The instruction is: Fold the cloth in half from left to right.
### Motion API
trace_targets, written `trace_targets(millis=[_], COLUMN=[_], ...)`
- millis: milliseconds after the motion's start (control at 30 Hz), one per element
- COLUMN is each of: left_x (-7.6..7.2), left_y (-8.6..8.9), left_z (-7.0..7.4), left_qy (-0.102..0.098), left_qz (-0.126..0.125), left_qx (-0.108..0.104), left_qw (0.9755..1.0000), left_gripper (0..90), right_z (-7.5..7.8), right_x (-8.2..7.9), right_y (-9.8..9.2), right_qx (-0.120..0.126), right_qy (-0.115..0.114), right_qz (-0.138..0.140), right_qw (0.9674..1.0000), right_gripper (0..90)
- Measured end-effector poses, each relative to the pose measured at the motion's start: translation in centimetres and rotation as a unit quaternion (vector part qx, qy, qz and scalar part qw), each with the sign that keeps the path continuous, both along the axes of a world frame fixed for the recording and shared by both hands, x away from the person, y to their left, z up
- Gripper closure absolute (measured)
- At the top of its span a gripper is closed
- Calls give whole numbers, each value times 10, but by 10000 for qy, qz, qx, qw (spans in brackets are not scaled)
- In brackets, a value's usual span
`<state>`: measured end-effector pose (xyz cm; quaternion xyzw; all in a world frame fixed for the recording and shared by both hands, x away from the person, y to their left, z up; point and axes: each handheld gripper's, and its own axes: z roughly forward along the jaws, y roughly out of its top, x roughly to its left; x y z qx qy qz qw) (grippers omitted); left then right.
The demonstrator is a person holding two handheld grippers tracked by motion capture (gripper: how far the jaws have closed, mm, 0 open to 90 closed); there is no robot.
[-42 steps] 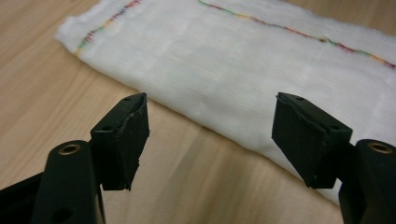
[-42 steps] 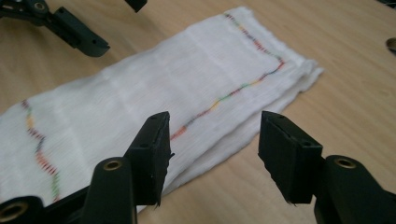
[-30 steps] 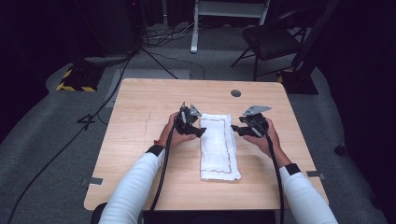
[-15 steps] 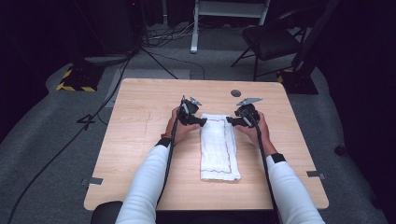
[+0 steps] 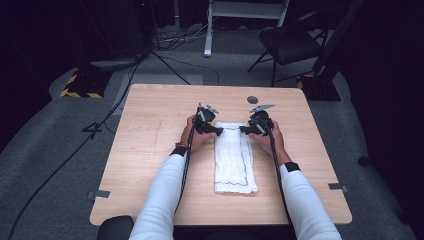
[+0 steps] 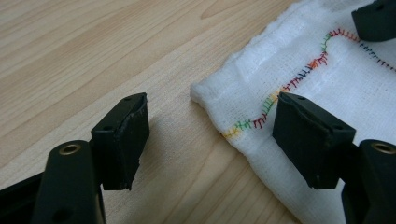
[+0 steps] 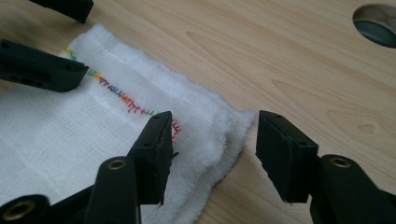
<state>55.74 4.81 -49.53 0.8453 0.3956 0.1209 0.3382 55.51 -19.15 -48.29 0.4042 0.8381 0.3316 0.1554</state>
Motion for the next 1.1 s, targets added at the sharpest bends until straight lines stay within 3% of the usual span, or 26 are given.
trace_targets(millis=[167,233,433,500,633,800,1100], left_x=[-1,-1,-4,-5,-4,-3,-1], left_y=[1,2,1,-1,-1,-3,-7], left_z=[-2,-2,0,0,1,2,8], left_qy=[-69,-99,-64,-28,75,55,-182], left_qz=[-47,-107,-482,-496,-605,-651,-565], left_qx=[-39,-65,-144,-197,-234,-248,13], left_qw=[10000,9999,9987,9986,9979,9976,9982], left_gripper=[266,273,501,576,699,807,833], right_z=[-5,-6,-7,-6,-6,-5,1], right_x=[2,3,3,3,3,2,1], right_y=[2,1,-1,-1,1,4,4], right_qx=[-79,48,278,318,344,224,203], right_qy=[55,131,236,285,325,222,-136], right_qz=[-4,7,124,207,322,387,326], right_qw=[10000,9999,9993,9989,9984,9988,9992], right_gripper=[478,507,639,723,797,839,852])
